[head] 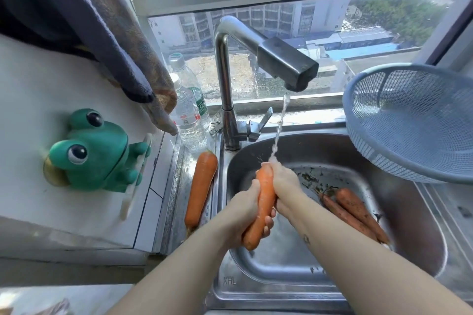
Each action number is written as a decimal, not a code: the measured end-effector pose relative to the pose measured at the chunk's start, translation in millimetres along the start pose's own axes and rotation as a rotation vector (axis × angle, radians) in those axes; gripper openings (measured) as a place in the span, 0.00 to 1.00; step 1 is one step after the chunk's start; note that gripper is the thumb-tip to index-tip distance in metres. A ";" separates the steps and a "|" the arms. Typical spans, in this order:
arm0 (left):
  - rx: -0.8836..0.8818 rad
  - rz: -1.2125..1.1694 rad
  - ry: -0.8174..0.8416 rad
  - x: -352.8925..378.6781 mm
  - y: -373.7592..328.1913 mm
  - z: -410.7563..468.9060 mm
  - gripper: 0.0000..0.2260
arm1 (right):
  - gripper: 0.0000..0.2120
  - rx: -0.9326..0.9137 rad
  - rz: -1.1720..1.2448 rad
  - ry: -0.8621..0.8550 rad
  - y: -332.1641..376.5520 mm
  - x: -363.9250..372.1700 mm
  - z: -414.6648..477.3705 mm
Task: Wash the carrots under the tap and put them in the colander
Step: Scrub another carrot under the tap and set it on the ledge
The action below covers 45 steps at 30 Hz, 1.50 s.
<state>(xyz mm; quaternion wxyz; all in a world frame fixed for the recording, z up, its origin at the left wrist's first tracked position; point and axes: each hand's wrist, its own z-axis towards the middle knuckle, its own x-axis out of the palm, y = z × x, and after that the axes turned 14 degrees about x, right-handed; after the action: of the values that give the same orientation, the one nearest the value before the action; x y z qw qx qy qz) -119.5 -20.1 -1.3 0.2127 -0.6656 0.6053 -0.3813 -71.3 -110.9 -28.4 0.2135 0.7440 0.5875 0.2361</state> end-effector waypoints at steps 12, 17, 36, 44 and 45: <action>-0.025 -0.009 -0.020 6.5 -3.4 -2.5 0.27 | 0.15 0.013 0.059 0.213 -0.4 -13.2 -7.8; -0.129 -0.238 0.019 -5.6 -15.6 -4.6 0.25 | 0.26 0.133 0.216 0.640 13.5 -39.7 -9.2; -0.076 -0.007 0.038 -10.6 -12.8 -0.8 0.24 | 0.19 0.111 0.083 0.522 14.2 -40.8 -10.0; 0.095 0.268 -0.010 8.6 -5.4 0.3 0.24 | 0.18 -0.086 -0.164 0.163 -3.5 -25.7 -4.0; 0.086 0.248 -0.012 8.8 -5.1 0.7 0.24 | 0.19 -0.129 -0.209 0.107 -8.5 -22.6 -3.0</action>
<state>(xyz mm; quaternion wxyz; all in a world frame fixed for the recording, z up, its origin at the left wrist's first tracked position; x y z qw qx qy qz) -115.9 -27.8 4.2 0.2902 -0.5779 0.6648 -0.3738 -84.1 -130.9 -33.4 0.2527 0.6499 0.6558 0.2893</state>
